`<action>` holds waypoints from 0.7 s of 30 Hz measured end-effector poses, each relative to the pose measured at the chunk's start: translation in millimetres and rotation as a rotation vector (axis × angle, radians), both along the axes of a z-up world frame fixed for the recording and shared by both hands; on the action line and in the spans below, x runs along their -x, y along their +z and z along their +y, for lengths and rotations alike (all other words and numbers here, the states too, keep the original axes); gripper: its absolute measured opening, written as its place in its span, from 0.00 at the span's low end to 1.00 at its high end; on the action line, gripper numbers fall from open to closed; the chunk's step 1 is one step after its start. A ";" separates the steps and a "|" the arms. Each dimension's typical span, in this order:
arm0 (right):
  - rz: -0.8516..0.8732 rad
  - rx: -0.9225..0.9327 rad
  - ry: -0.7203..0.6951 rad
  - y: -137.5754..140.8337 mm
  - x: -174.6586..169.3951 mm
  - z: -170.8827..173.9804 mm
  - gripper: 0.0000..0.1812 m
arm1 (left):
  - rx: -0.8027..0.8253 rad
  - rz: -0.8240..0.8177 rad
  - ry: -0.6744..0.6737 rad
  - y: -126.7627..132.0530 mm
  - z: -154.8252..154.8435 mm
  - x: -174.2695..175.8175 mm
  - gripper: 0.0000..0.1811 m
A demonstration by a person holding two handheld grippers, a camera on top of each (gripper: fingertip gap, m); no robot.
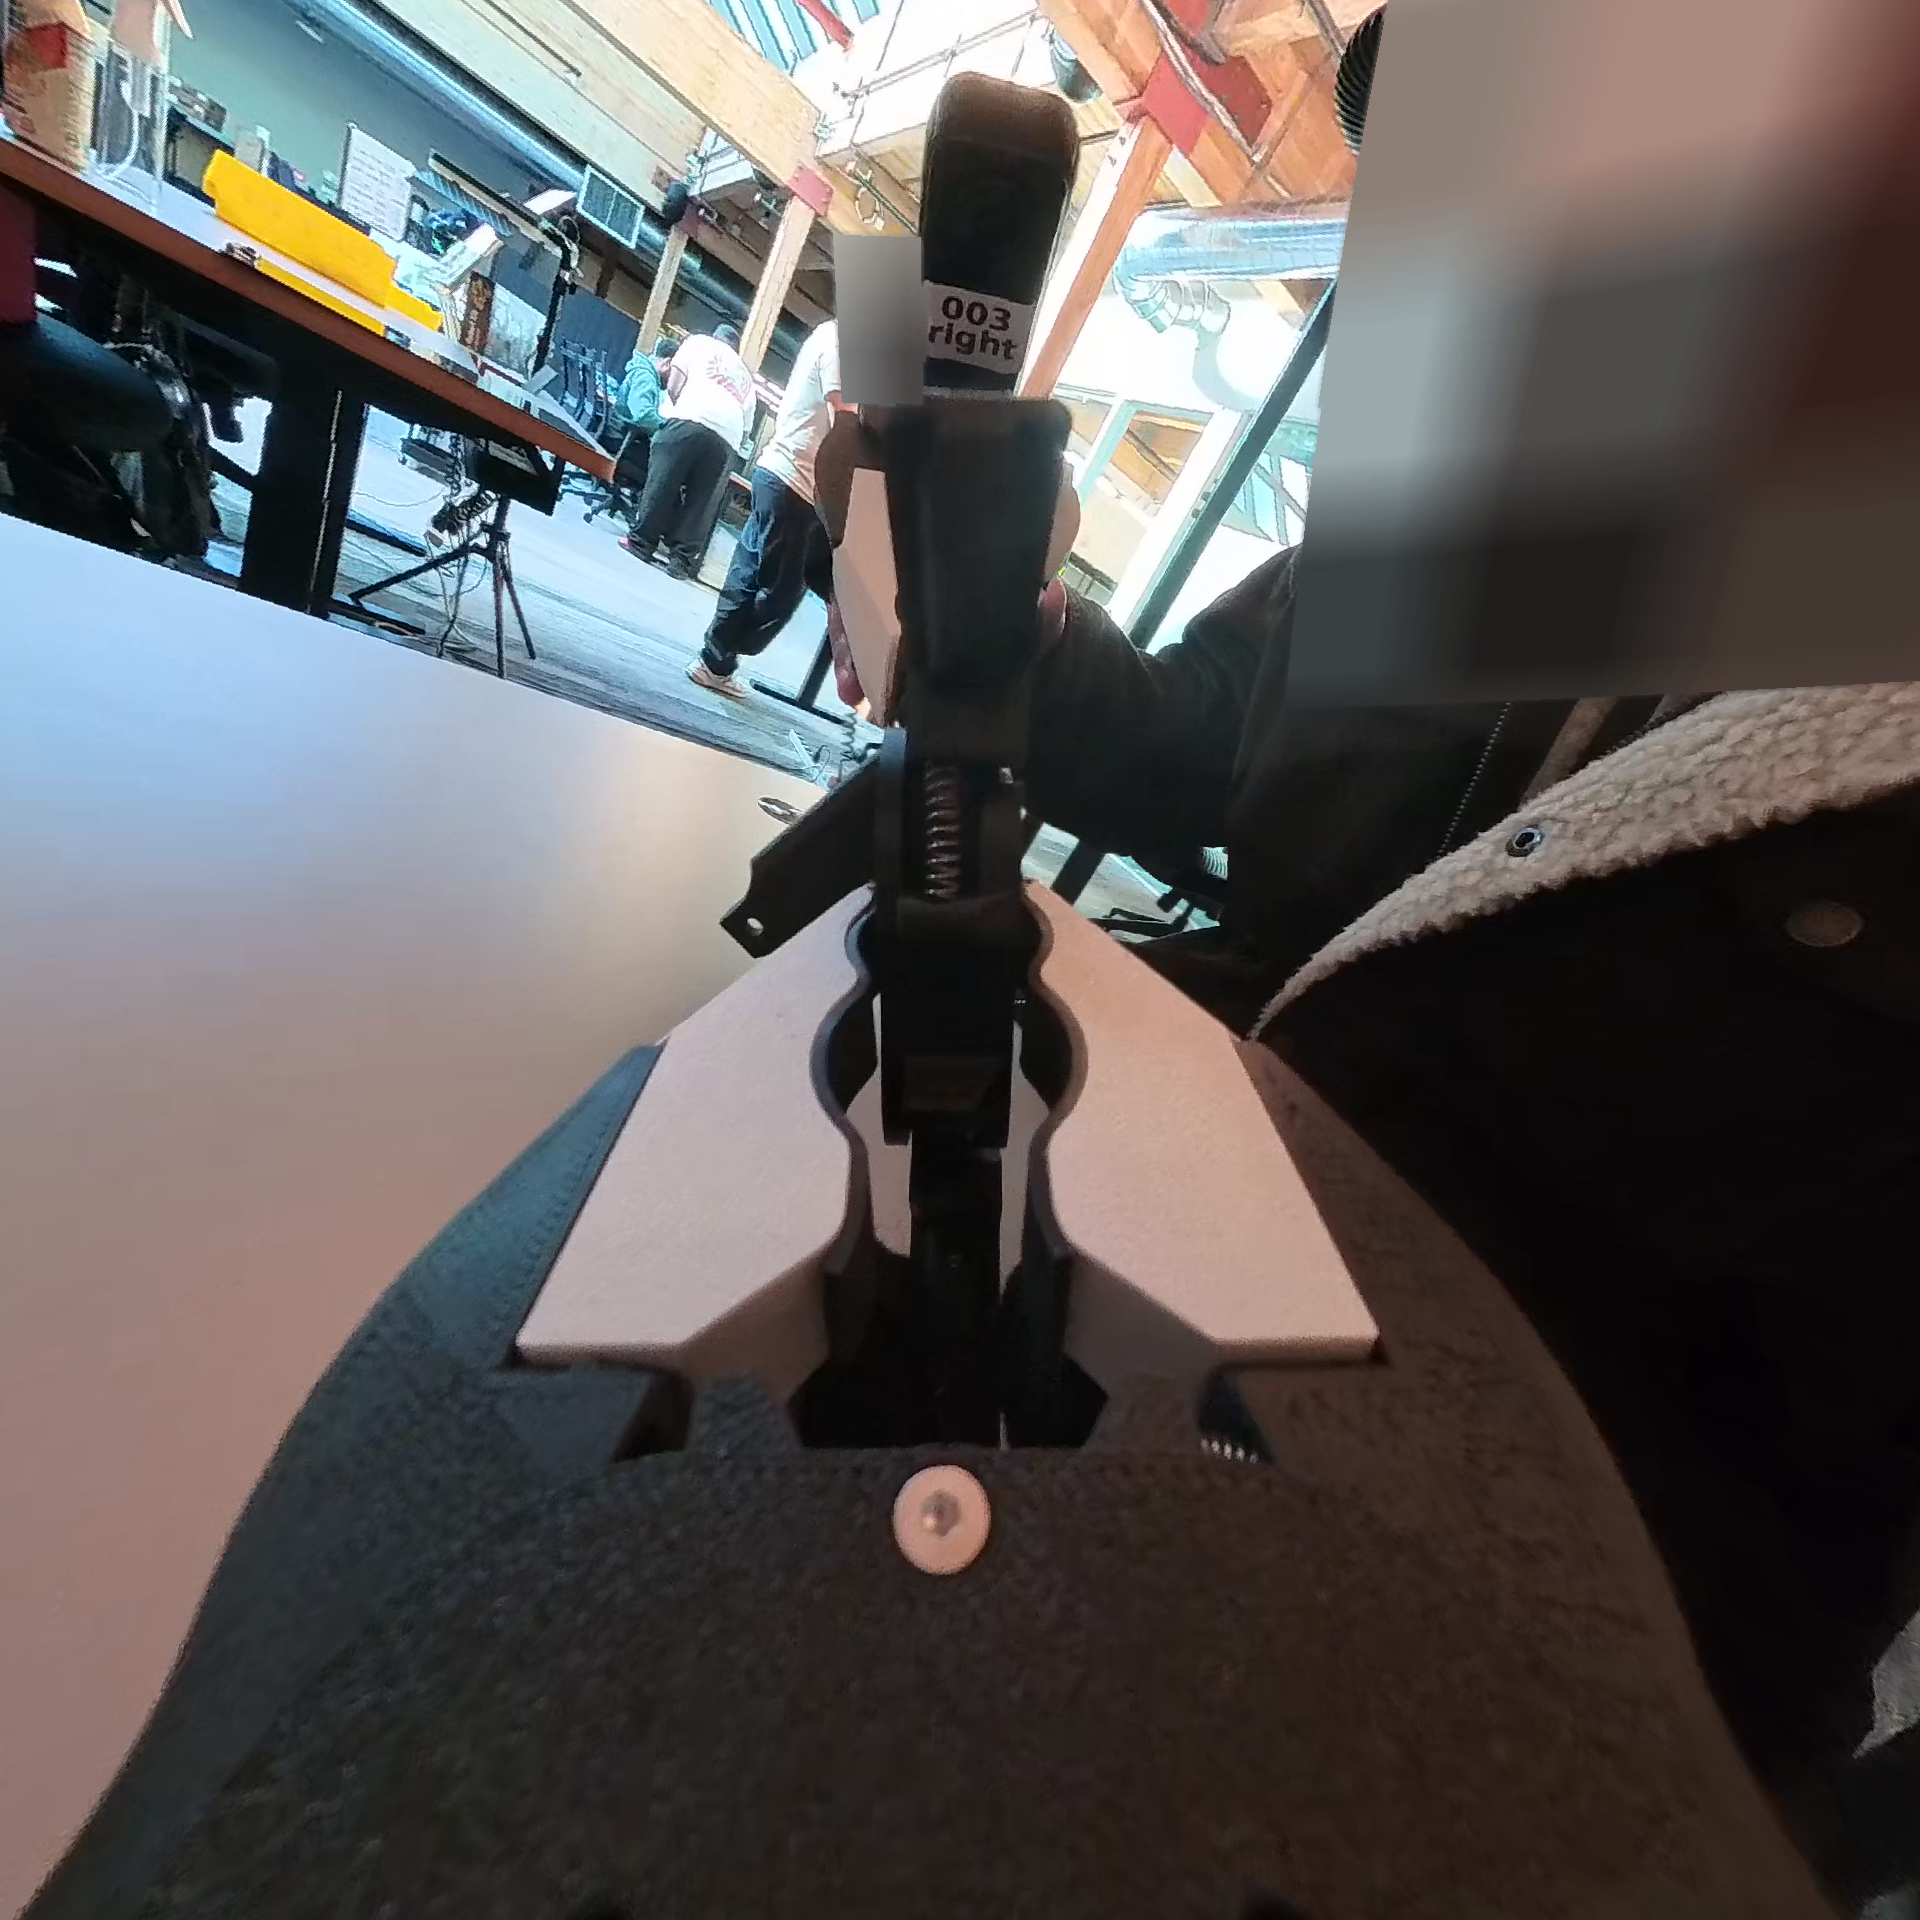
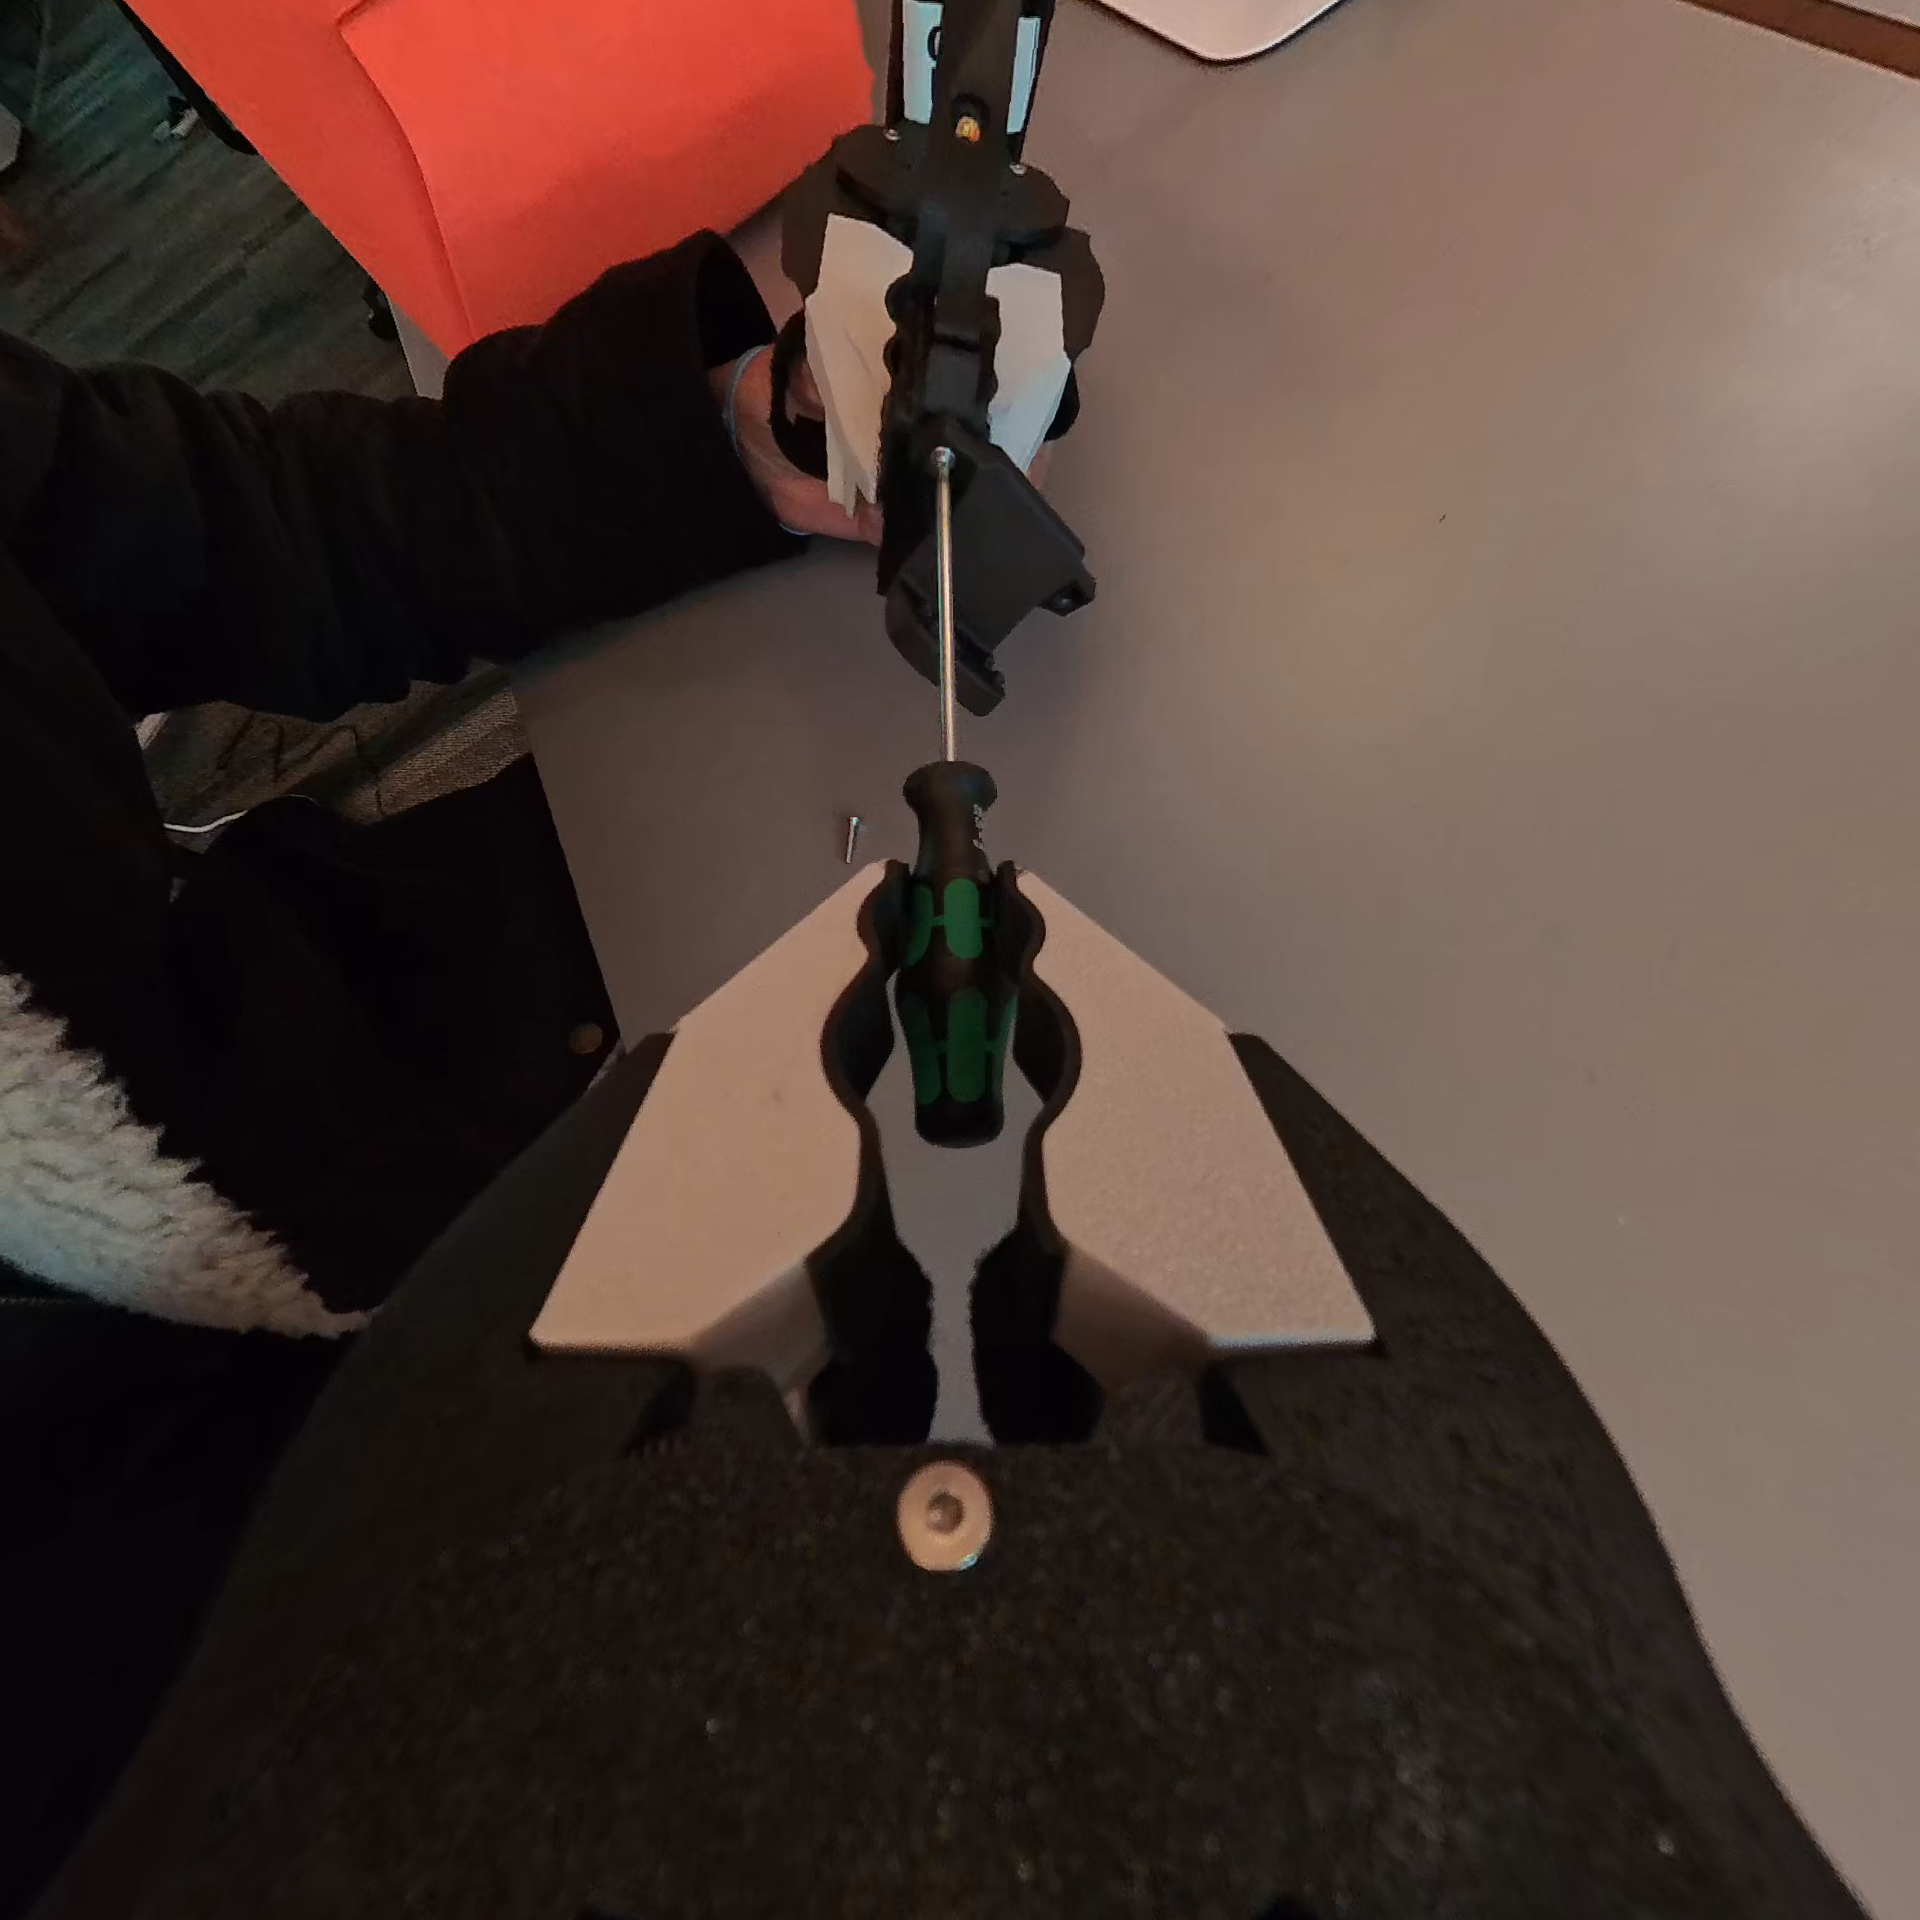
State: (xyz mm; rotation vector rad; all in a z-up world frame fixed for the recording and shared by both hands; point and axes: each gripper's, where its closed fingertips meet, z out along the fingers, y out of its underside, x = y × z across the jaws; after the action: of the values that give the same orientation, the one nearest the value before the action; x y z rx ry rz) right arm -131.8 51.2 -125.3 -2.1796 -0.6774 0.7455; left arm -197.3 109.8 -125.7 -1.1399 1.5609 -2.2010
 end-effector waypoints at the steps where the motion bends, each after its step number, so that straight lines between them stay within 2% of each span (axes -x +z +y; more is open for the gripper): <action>1: -0.001 0.002 0.000 -0.1 -0.1 0.0 0.09 | -0.003 0.000 0.001 0.2 -0.5 -0.5 0.12; 13: -0.055 -0.034 -0.012 0.3 -2.5 2.4 0.09 | -0.047 0.014 0.025 -6.6 0.0 -1.6 0.12; 17: -0.304 -0.172 -0.004 -4.6 -8.5 5.0 0.09 | -0.092 0.034 0.065 -9.4 -0.4 -7.4 0.12; 21: -0.749 -0.512 0.038 0.5 -19.2 14.0 0.09 | -0.158 0.086 0.086 -14.2 -6.6 -10.0 0.12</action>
State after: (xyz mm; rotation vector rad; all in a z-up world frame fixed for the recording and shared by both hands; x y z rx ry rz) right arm -112.6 65.2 -124.7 -1.9198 -1.1311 -0.2597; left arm -187.3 103.1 -139.9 -1.2422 1.6538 -1.9601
